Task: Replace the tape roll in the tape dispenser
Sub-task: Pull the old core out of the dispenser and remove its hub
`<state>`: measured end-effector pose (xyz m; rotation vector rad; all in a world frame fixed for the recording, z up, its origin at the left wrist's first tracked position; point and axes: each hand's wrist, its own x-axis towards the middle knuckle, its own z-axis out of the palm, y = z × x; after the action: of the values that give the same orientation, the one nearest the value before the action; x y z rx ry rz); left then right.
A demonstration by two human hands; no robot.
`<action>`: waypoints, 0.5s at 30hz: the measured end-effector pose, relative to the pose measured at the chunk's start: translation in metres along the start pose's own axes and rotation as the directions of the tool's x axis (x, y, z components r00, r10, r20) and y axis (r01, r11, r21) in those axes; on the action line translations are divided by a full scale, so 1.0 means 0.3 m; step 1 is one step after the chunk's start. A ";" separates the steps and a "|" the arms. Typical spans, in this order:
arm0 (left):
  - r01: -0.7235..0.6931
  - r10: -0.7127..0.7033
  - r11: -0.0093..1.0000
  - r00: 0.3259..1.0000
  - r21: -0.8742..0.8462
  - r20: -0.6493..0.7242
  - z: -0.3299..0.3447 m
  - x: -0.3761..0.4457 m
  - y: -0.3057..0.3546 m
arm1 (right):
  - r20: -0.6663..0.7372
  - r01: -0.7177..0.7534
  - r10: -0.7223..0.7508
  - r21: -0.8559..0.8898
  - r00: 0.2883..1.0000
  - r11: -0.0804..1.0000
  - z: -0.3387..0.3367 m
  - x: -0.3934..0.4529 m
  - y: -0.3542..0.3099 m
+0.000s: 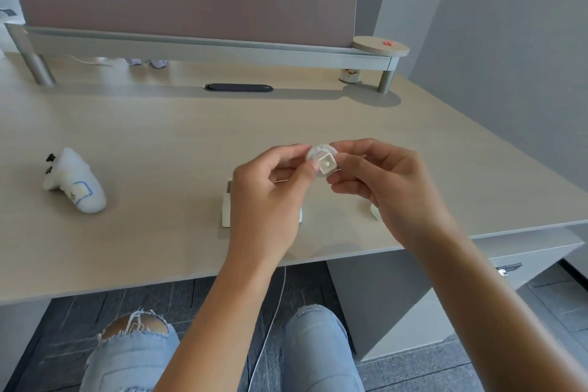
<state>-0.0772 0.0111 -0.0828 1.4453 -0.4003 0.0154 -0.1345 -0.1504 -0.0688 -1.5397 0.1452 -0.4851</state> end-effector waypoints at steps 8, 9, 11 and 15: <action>0.224 -0.207 0.925 0.974 -0.306 0.088 0.093 -0.032 -0.006 | -0.051 0.201 -0.244 -0.416 0.969 0.887 -0.056 -0.087 -0.005; 0.246 -0.220 0.913 0.969 -0.324 0.117 0.102 -0.036 -0.008 | -0.063 0.223 -0.281 -0.455 0.958 0.862 -0.064 -0.091 -0.003; 0.283 -0.247 0.892 0.958 -0.352 0.144 0.119 -0.045 -0.009 | -0.070 0.268 -0.352 -0.513 0.934 0.815 -0.082 -0.102 -0.003; 0.331 -0.287 0.871 0.943 -0.363 0.170 0.140 -0.071 -0.001 | -0.061 0.289 -0.389 -0.566 0.919 0.772 -0.099 -0.139 -0.009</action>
<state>-0.1079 -0.0245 -0.0860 1.1038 -0.2388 -0.3875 -0.1840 -0.1614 -0.0761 -2.1055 0.1477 -0.9329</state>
